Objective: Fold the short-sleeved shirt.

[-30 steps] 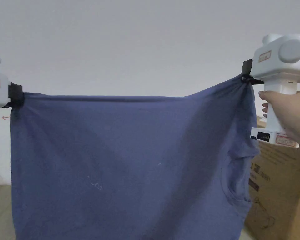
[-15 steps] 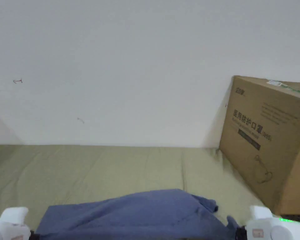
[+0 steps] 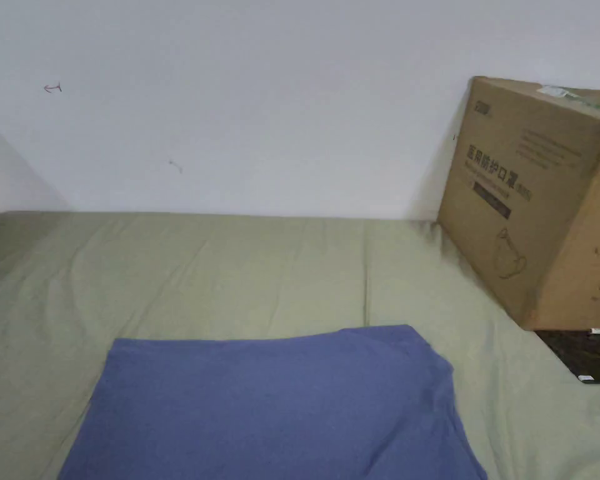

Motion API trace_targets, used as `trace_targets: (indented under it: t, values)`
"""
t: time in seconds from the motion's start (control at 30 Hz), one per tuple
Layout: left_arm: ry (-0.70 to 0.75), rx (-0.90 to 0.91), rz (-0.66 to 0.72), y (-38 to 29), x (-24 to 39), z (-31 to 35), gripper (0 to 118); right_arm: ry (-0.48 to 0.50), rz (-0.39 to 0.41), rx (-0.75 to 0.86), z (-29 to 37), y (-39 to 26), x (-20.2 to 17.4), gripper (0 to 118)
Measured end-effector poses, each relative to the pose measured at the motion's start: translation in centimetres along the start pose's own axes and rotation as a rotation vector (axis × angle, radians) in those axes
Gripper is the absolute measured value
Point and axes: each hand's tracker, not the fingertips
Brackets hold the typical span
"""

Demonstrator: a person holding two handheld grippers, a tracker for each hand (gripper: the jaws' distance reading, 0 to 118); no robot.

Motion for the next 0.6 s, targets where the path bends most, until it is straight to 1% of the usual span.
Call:
trace_targets:
  t: [0.03,0.07,0.17,0.23,0.27,0.3,0.33,0.37,0.4,0.43,0.47,0.5,0.53,0.57,0.6]
  values:
    - [0.012,-0.01,-0.03,-0.6,0.2,0.1,2,-0.011,0.018,-0.007,0.2,-0.3,-0.4,0]
    - [0.013,-0.014,-0.037,-1.1,0.2,0.2,2,-0.008,0.018,-0.013,0.3,-0.4,-0.5,0]
    - [0.009,0.012,-0.011,-1.3,-0.4,-0.3,2,0.002,-0.012,-0.035,0.2,-0.5,-0.4,0]
    - [0.017,0.008,-0.038,-1.4,0.1,-0.5,8,-0.004,-0.034,-0.052,-0.1,0.0,-0.4,0]
    - [0.017,0.01,-0.046,-1.5,0.3,-0.3,14,-0.008,-0.051,-0.065,-0.4,0.2,-0.4,2]
    - [0.01,0.011,-0.044,-1.4,0.2,-0.1,21,-0.021,-0.086,-0.083,-0.7,0.4,-0.7,4]
    - [-0.006,0.014,-0.031,-1.4,-0.1,0.1,32,-0.03,-0.097,-0.092,-0.7,0.7,-0.8,7]
    - [-0.052,0.019,0.019,-1.4,-0.4,0.4,57,-0.039,-0.098,-0.096,-0.7,1.0,-1.1,14]
    - [-0.095,0.016,0.066,-1.4,-1.2,0.1,87,-0.057,-0.092,-0.104,-0.7,1.2,-1.3,29]
    - [-0.133,0.022,0.104,-1.5,-1.4,0.5,112,-0.064,-0.088,-0.106,-0.5,1.3,-1.8,54]
    - [-0.156,0.022,0.132,-1.5,-1.5,0.9,116,-0.067,-0.089,-0.11,-0.2,1.6,-2.0,99]
    - [-0.168,0.02,0.165,-1.3,-1.3,1.3,111,-0.07,-0.095,-0.111,0.3,1.9,-2.2,118]
    - [-0.164,0.035,0.147,-0.6,-0.5,2.9,112,-0.075,-0.107,-0.1,0.9,2.2,-2.5,115]
    - [-0.188,0.114,0.146,-0.1,0.0,4.5,112,-0.071,-0.116,-0.055,1.8,2.6,-3.1,115]
    - [-0.17,0.139,0.131,0.6,0.5,5.5,112,-0.063,-0.108,0.031,3.3,3.0,-3.4,115]
